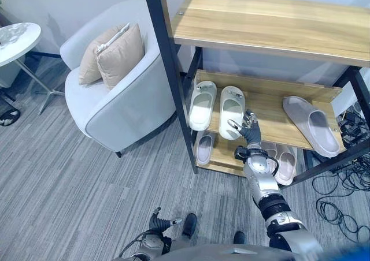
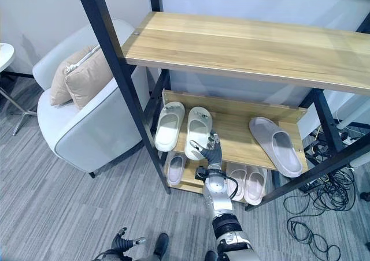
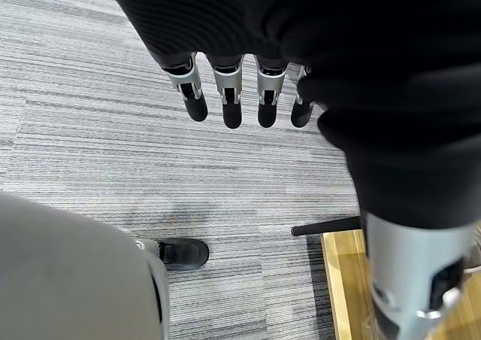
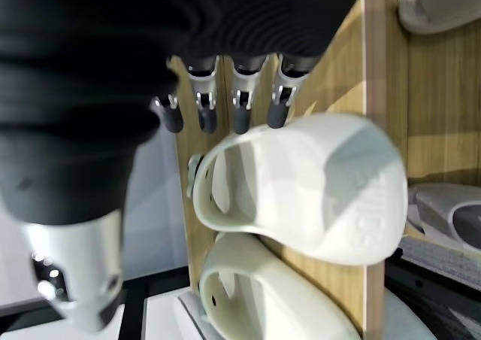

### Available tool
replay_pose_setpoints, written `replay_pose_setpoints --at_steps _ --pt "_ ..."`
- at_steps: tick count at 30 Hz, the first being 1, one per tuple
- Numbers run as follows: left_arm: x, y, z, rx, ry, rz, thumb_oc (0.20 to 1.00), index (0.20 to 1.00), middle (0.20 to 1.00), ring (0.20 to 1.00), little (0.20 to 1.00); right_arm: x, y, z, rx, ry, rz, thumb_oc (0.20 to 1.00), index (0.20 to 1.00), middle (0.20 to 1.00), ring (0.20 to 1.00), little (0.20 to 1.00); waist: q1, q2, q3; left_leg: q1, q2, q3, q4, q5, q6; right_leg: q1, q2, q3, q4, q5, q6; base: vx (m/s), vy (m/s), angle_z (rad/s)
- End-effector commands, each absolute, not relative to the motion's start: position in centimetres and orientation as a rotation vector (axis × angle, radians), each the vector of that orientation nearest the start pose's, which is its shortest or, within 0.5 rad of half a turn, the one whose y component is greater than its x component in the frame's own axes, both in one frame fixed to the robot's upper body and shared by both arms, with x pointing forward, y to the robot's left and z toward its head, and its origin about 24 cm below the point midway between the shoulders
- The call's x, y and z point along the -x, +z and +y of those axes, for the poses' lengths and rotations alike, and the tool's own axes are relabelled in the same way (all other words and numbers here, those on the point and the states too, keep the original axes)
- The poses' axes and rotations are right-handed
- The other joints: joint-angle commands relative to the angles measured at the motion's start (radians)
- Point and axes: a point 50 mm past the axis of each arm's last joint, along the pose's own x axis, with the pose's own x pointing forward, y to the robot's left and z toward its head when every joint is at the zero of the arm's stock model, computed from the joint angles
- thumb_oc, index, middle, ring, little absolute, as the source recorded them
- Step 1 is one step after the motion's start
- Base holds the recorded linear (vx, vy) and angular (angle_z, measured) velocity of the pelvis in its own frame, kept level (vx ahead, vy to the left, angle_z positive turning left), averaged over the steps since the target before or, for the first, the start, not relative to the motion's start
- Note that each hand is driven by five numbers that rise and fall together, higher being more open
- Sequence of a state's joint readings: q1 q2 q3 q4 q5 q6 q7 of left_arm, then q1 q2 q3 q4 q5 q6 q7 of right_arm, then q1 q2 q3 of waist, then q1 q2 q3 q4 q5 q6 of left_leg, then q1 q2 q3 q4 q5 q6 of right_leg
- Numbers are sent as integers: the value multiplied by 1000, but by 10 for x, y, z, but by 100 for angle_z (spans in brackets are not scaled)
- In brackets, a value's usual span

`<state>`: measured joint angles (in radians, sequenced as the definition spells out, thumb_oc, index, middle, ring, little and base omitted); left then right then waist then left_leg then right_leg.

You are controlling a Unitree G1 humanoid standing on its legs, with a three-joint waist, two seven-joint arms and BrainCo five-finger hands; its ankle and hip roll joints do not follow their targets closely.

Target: Arrange the slippers neatly on the shoe rack.

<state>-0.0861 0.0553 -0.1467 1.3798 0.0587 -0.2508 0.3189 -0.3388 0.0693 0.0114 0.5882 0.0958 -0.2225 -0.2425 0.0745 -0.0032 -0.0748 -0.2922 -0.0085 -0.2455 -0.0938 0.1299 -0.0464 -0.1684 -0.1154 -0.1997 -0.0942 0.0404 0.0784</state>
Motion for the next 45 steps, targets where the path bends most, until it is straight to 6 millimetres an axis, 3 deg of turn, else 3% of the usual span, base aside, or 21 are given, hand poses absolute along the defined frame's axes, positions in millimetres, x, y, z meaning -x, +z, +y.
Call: replay_pose_setpoints --at_steps 1,12,21,28,35,38,39,41,42,45 --pt "-29 -178 166 -418 54 1295 1000 1000 1000 1000 1000 -317 36 -113 -178 -142 -30 1000 1000 1000 1000 1000 28 -35 24 21 4 12 7 -15 10 48 -103 -9 7 -10 83 7 8 15" --pt "-27 -178 166 -426 39 1304 1000 1000 1000 1000 1000 -326 36 -108 -157 -119 -7 1000 1000 1000 1000 1000 43 -35 25 13 -2 7 7 -9 11 45 -109 -20 7 -7 88 0 1 1" --pt "-24 -178 166 -436 26 1313 1000 1000 1000 1000 1000 -328 31 -86 -172 -10 52 1000 1000 1000 1000 1000 54 -41 16 26 0 7 7 -11 11 59 -106 -22 7 -11 85 7 -2 0" --pt "-16 -178 169 -430 40 1337 1000 1000 1000 1000 1000 -320 27 -94 -176 -44 47 1000 1000 1000 1000 1000 44 -43 7 38 5 12 7 -16 10 70 -102 -18 7 -13 82 0 0 0" --pt "-9 -178 169 -412 65 1356 1000 1000 1000 1000 1000 -308 43 -132 -53 -142 -99 1000 1000 1000 1000 1000 15 -41 -10 64 13 29 7 -27 10 83 -98 0 7 -15 77 5 -3 0" --pt "-8 -179 168 -404 68 1354 1000 1000 1000 1000 1000 -305 49 -162 69 -211 -128 1000 1000 1000 1000 1000 1 -37 -19 74 18 36 7 -30 10 87 -95 9 7 -17 74 36 -38 -12" --pt "-8 -179 168 -401 71 1355 1000 1000 1000 1000 1000 -306 53 -180 147 -255 -132 1000 1000 1000 1000 1000 -4 -35 -21 77 20 42 7 -31 9 87 -94 13 7 -15 72 26 -32 -12" --pt "-8 -179 167 -395 73 1358 1000 1000 1000 1000 1000 -307 56 -195 202 -290 -121 1000 1000 1000 1000 1000 -8 -31 -22 80 22 46 7 -32 8 87 -92 17 7 -15 71 15 -32 -7" --pt "-7 -179 166 -390 72 1359 1000 1000 1000 1000 1000 -309 58 -218 297 -345 -99 1000 1000 1000 1000 1000 -10 -25 -21 81 22 49 7 -33 8 86 -91 21 7 -14 70 7 -32 -6" --pt "-5 -179 165 -385 62 1363 1000 1000 1000 1000 1000 -312 64 -237 339 -413 -80 1000 1000 1000 1000 1000 -13 -18 -19 83 24 54 7 -34 7 83 -89 28 7 -12 68 3 -30 -5"
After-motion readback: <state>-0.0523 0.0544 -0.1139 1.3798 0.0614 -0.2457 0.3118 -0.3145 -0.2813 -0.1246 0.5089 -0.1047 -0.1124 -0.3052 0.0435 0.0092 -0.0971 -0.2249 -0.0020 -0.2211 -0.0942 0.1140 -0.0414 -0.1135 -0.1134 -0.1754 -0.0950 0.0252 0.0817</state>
